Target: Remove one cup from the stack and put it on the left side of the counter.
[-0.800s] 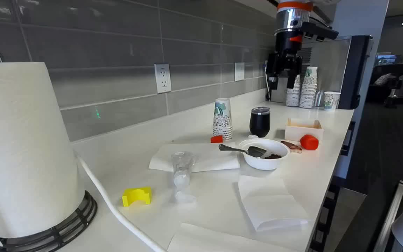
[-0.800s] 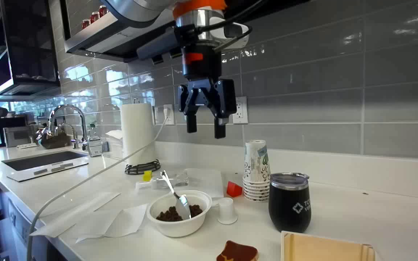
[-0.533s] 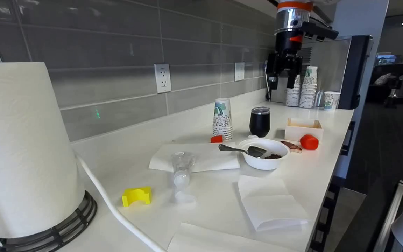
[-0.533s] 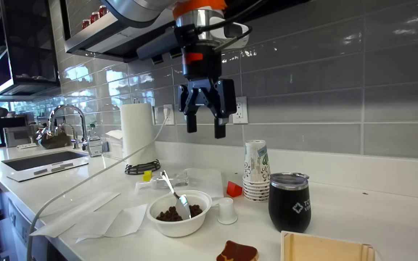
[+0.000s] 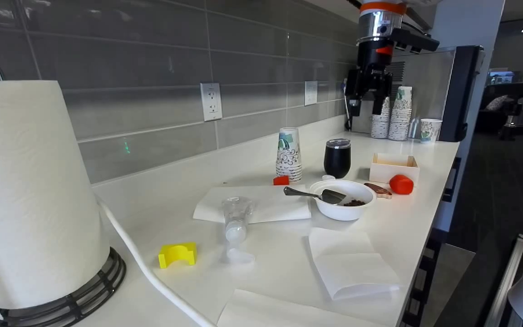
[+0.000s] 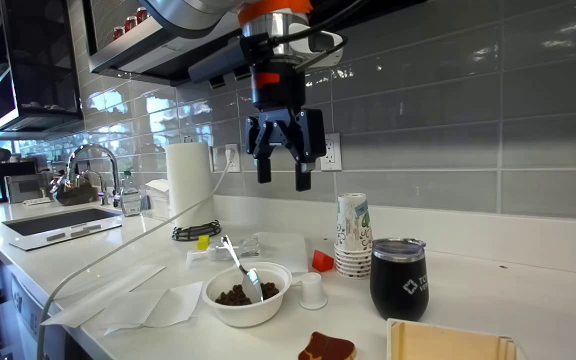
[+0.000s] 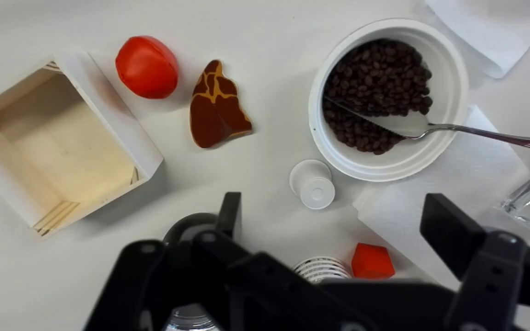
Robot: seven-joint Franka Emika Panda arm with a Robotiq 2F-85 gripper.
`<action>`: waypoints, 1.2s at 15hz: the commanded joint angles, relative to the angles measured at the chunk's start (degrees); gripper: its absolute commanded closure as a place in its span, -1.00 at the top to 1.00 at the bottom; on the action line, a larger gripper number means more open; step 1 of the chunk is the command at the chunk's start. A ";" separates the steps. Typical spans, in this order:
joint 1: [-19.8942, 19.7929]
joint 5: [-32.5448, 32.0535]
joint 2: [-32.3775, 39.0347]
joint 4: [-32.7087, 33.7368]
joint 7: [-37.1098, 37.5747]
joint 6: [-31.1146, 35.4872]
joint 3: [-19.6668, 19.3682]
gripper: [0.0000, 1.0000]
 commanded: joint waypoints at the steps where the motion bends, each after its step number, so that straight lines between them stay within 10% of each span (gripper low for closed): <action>1: -0.11 0.06 0.02 0.10 -0.05 -0.13 0.09 1.00; 18: 1.07 3.49 4.46 3.69 8.00 6.79 3.49 1.00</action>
